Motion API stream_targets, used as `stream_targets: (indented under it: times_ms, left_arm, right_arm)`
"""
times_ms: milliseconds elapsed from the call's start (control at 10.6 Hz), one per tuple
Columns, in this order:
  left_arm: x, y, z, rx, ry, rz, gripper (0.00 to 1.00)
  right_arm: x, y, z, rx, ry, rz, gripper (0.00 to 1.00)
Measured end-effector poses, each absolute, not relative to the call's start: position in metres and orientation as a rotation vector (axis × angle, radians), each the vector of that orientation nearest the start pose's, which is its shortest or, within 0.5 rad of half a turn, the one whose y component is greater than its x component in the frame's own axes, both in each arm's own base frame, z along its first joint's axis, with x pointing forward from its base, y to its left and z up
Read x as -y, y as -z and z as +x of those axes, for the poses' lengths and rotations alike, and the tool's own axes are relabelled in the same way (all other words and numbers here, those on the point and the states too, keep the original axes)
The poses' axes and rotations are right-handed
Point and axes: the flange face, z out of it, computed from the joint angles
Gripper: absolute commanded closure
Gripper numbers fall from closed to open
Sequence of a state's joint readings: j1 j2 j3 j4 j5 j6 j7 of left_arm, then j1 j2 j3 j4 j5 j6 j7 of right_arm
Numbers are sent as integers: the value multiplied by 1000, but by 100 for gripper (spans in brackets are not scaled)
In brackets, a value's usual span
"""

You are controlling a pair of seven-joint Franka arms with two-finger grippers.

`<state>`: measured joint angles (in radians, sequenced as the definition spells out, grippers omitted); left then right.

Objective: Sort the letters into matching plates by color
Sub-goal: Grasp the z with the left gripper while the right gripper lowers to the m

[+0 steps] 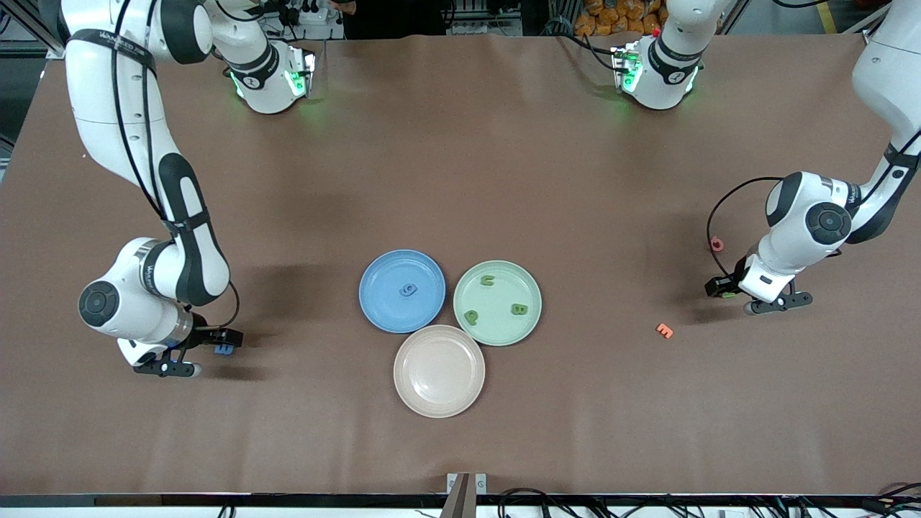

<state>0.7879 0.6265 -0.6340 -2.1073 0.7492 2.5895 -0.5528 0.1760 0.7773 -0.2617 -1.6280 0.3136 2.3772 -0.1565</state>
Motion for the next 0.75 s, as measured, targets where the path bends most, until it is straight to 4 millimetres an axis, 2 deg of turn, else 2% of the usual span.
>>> stream_targets:
  times_ms: [377, 753]
  left_arm:
    - [-66, -173, 569, 249, 121, -3108, 100]
    - [-35, -196, 579, 293, 118, -3091, 100]
  right_arm:
    - [33, -177, 689, -130, 43, -3106, 0]
    - [28, -177, 691, -142, 59, -3090, 2]
